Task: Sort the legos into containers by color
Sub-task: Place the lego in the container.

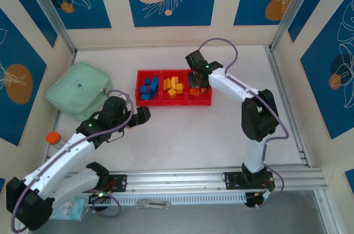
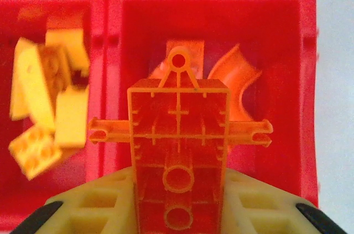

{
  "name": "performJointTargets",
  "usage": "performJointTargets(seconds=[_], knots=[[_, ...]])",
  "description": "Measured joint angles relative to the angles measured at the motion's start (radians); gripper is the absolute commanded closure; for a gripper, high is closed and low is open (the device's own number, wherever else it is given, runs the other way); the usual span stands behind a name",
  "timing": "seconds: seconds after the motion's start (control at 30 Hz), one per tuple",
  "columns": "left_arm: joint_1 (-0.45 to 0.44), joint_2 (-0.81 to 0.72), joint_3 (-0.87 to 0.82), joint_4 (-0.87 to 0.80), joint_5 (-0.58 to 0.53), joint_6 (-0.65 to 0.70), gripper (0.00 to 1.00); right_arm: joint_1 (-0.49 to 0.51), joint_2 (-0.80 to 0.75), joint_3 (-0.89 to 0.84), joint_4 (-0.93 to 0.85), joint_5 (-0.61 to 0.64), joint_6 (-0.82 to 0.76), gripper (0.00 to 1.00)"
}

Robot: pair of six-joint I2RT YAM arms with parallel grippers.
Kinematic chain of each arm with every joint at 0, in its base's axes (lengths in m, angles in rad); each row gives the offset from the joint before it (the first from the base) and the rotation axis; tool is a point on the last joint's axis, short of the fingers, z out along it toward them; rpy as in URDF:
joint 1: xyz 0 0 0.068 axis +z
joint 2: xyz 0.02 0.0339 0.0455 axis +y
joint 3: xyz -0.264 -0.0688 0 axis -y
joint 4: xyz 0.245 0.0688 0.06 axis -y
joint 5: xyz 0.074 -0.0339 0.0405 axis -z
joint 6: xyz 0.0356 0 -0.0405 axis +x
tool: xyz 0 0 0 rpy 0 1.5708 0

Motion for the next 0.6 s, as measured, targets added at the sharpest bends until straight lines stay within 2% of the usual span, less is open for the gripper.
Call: performJointTargets(seconds=[0.1,0.2,0.43,0.6], knots=[[0.000,0.029,0.012,0.029,0.004,0.006,0.01,-0.031,0.093,0.096,-0.005,0.000,-0.031,0.42],[0.002,0.043,0.017,0.047,0.005,0.006,0.01,-0.044,0.132,0.141,-0.008,0.000,-0.049,0.35],[0.015,0.026,0.017,0.057,0.004,0.010,0.01,-0.003,0.063,0.106,-0.008,-0.008,-0.058,0.29],[0.031,-0.053,0.016,0.019,0.000,0.009,0.01,0.112,-0.056,0.005,-0.005,-0.035,-0.032,0.25]])
